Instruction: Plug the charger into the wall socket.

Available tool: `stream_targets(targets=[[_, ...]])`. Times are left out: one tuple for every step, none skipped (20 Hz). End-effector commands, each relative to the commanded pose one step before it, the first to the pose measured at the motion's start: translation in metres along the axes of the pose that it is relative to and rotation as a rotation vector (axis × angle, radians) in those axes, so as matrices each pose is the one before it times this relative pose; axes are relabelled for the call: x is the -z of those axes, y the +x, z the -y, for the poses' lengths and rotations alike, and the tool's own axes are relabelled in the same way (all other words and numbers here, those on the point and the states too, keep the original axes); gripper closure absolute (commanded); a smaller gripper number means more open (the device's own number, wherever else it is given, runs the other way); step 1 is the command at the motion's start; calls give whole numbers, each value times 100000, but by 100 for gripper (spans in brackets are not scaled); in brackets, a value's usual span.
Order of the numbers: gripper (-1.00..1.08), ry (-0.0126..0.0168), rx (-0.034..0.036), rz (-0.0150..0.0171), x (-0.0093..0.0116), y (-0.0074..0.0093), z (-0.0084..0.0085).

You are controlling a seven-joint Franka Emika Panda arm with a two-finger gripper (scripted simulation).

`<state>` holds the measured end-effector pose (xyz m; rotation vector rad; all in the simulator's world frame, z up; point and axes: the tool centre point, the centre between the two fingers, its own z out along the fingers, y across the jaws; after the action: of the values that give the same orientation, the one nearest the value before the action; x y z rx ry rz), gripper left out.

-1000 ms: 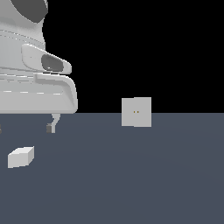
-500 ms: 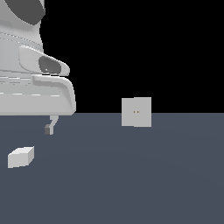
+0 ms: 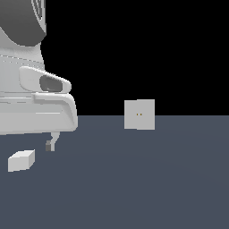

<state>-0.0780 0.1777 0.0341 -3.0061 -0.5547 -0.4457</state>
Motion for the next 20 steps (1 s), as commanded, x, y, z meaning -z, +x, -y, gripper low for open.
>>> stream_targets(targets=[[-92, -24, 16, 18, -1001, -325, -3], [-92, 0, 0, 0, -305, -86, 4], [-92, 0, 0, 0, -257, -70, 6], [-92, -15, -66, -11, -204, -55, -32], [-92, 0, 0, 0, -163, -41, 6], [-92, 0, 0, 0, -116, -28, 5], [-92, 0, 0, 0, -70, -16, 3], [-92, 0, 0, 0, -23, -5, 1], [108, 0, 0, 0, 0, 0, 0], [108, 0, 0, 0, 0, 0, 0], [108, 0, 0, 0, 0, 0, 0], [108, 0, 0, 0, 0, 0, 0], [108, 0, 0, 0, 0, 0, 0], [108, 0, 0, 0, 0, 0, 0], [108, 0, 0, 0, 0, 0, 0], [108, 0, 0, 0, 0, 0, 0], [108, 0, 0, 0, 0, 0, 0], [108, 0, 0, 0, 0, 0, 0], [108, -5, -69, 2, 17, -6, -42], [108, -23, -65, 0, 9, 11, -39]])
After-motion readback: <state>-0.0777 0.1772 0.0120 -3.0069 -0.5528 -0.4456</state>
